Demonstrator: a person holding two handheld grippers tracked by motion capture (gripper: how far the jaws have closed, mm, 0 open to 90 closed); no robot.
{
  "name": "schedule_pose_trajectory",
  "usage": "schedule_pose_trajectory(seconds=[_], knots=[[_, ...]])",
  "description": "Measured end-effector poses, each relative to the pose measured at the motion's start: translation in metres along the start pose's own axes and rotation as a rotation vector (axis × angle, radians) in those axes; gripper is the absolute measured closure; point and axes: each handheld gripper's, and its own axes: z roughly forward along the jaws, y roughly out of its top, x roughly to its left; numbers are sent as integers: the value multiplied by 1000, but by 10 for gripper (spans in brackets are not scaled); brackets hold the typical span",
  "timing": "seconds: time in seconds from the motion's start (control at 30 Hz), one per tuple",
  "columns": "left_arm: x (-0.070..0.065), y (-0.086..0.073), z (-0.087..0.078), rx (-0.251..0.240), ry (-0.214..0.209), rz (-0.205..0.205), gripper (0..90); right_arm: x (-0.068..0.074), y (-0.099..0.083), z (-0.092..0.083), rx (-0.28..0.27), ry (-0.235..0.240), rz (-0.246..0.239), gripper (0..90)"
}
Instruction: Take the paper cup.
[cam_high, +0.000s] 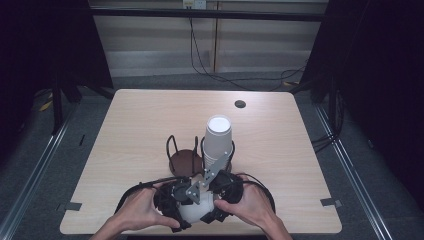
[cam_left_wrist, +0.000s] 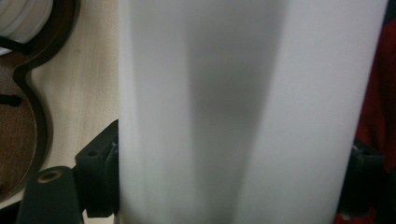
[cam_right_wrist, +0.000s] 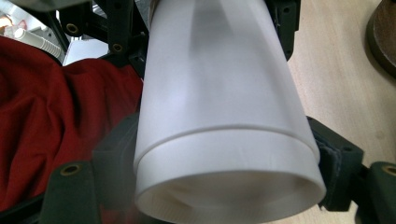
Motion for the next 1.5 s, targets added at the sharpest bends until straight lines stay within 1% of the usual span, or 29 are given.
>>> schedule_pose_trajectory(seconds=[0.07, 0.17, 0.2, 0.23, 0.33, 0.4, 0.47, 0.5, 0.53, 0.57, 0.63, 0.67, 0.7, 0.73, 0.77, 0.8, 0.87, 0.93, 1.0, 1.07, 1.2, 1.27, 1.4, 1.43, 1.5], knots=[[0, 0, 0, -6, 4, -4, 166, 0, 0, -1, -5, -4, -4, 246], [0, -1, 0, -13, 1, 2, 161, 1, 0, -2, -4, -4, 1, 251], [0, -1, 0, -11, 1, 11, 157, 0, 0, -1, -4, -4, -1, 252], [0, -1, 1, -9, 3, 16, 154, 0, 0, 0, 3, 1, 10, 253], [1, 0, 3, -2, 9, 14, 149, 0, 0, 1, 9, -7, 13, 254], [2, -1, 3, -14, 1, 9, 147, -1, 0, 0, 10, -5, 13, 256], [3, -2, 1, -32, 0, 11, 146, -2, -1, 0, 0, -4, 11, 258], [3, -2, 1, -39, 3, 18, 144, -2, -2, -1, -11, -1, 12, 258], [4, -3, 0, -48, 4, 19, 144, -2, -2, -2, -7, -8, 15, 258], [4, -4, -1, -61, 2, 9, 144, -2, -1, -2, -8, -6, 16, 259], [5, -5, -2, -73, -1, 15, 144, -2, -1, -2, -19, -3, 19, 259], [5, -6, -2, -89, -3, 2, 144, -2, -1, -2, -19, -3, 18, 258], [7, -6, -2, -88, -3, 11, 143, -2, -1, -3, -14, -9, 19, 259], [6, -7, -1, -107, 3, 4, 140, -2, -1, -3, -11, -13, 30, 258], [6, -7, 0, -104, 13, 22, 141, -2, -2, -3, -10, -19, 30, 259], [6, -8, 0, -116, 14, 16, 143, -3, -2, -3, -14, -18, 30, 259], [6, -8, 0, -117, 25, 40, 143, -3, -2, -2, -6, -20, 37, 259], [5, -9, -1, -121, 23, 35, 143, -3, -2, -2, -1, -19, 36, 260], [6, -10, -2, -126, 27, 40, 143, -3, -2, -2, -4, -19, 38, 260], [6, -10, -3, -147, 28, 34, 143, -3, -2, -3, -12, -23, 37, 261], [7, -12, -7, -174, 28, 42, 142, -3, -3, -5, -23, -18, 45, 261], [7, -13, -8, -193, 25, 35, 140, -3, -3, -6, -26, -21, 45, 261], [7, -13, -12, -212, 33, 24, 132, -3, -3, -6, -31, -22, 38, 261], [7, -13, -13, -218, 26, 29, 132, -3, -3, -6, -32, -24, 37, 261], [8, -15, -15, -233, 28, 29, 132, -3, -3, -7, -40, -21, 36, 261]])
